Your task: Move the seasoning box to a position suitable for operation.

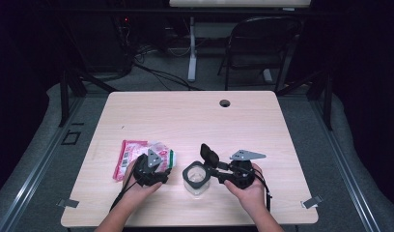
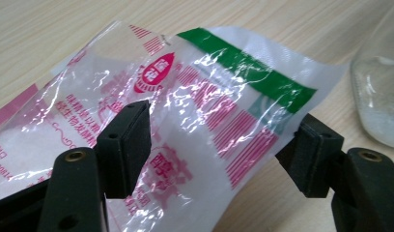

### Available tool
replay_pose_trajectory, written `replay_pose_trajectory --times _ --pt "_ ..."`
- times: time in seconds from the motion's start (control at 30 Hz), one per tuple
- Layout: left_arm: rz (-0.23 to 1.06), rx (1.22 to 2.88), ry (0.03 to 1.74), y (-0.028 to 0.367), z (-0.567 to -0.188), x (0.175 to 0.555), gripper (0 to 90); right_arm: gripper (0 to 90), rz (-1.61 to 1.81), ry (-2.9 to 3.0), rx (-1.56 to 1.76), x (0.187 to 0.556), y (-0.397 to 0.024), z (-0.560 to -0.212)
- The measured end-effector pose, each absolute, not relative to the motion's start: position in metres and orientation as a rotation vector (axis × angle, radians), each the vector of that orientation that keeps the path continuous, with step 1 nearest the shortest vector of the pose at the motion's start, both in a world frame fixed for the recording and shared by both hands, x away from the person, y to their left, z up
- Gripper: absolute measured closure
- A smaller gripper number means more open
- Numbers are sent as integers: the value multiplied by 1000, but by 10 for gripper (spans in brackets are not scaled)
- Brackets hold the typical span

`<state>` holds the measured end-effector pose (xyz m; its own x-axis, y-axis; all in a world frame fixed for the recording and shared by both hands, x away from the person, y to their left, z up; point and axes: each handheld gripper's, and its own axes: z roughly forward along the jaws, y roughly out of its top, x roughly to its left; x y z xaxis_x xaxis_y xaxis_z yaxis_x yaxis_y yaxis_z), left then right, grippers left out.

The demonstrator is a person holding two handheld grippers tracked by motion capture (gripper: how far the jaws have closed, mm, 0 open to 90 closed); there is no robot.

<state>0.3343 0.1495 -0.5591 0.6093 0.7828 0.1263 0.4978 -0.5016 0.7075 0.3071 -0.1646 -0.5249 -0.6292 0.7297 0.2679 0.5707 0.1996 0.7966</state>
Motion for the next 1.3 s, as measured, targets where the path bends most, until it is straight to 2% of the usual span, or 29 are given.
replay_pose_trajectory --times 0.17,0.27,0.43,0.53,0.7,0.9,0.97,1.1,1.3 --pt "592 2192 1013 152 -559 335 334 550 1405 2297 1260 307 -164 -525" --pt "603 2184 1013 154 -557 335 387 549 1407 2297 1260 307 -164 -525" --pt "572 2133 1031 161 -550 335 520 549 1410 2294 1262 307 -165 -525" --pt "544 2113 1045 166 -547 336 643 549 1410 2294 1262 307 -165 -525" --pt "504 2098 1048 169 -546 338 784 549 1408 2294 1261 307 -164 -525" --pt "510 2101 1066 171 -550 340 667 549 1403 2294 1262 307 -165 -525" --pt "547 2121 1051 169 -553 340 617 547 1404 2294 1262 307 -164 -525" --pt "582 2170 1031 163 -561 339 583 547 1411 2295 1260 307 -164 -526" --pt "593 2193 1043 163 -572 342 576 547 1418 2295 1263 307 -163 -526"
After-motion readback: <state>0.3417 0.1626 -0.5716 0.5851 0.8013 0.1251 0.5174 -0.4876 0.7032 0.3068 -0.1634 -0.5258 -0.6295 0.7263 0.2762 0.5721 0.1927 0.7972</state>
